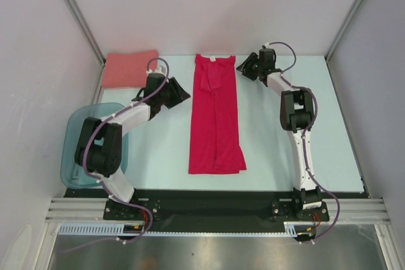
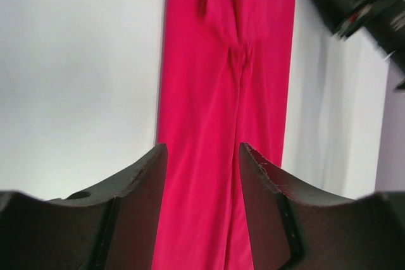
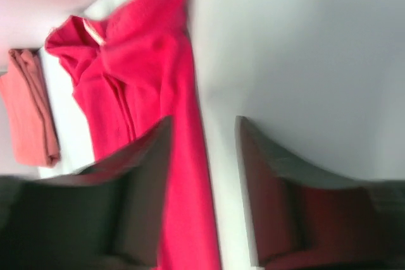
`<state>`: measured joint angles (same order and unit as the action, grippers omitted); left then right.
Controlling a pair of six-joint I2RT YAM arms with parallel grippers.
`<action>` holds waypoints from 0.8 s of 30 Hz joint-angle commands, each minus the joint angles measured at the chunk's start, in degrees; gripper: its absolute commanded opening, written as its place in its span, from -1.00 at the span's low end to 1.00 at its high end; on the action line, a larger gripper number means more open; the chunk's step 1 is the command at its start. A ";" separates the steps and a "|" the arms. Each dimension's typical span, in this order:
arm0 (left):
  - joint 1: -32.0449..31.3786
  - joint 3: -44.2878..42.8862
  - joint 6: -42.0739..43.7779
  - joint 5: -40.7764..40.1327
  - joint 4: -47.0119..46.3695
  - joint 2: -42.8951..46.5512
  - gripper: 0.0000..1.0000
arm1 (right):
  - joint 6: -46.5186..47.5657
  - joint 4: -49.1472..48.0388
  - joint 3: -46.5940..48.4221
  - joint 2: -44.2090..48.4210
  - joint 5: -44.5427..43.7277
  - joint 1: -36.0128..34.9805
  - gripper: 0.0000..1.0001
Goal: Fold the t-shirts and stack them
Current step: Fold the tshirt
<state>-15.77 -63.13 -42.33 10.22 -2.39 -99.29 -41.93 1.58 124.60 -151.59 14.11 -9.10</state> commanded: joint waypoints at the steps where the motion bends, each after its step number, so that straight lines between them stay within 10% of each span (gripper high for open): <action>1: -3.21 7.11 3.82 0.24 3.69 9.34 0.10 | 7.91 13.42 -8.90 11.90 -2.33 2.33 0.15; 14: -19.37 33.07 -2.76 -4.68 9.86 29.49 0.17 | 11.00 8.61 -76.11 65.43 2.23 -1.79 0.44; 24: -23.08 40.28 -5.84 -5.03 11.01 32.58 0.23 | 8.62 8.09 -98.12 86.54 8.47 -8.38 0.40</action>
<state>-37.69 -24.16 -46.63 6.55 8.25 -66.85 -32.53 12.03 29.61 -68.12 19.51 -16.10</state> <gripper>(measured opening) 0.615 0.701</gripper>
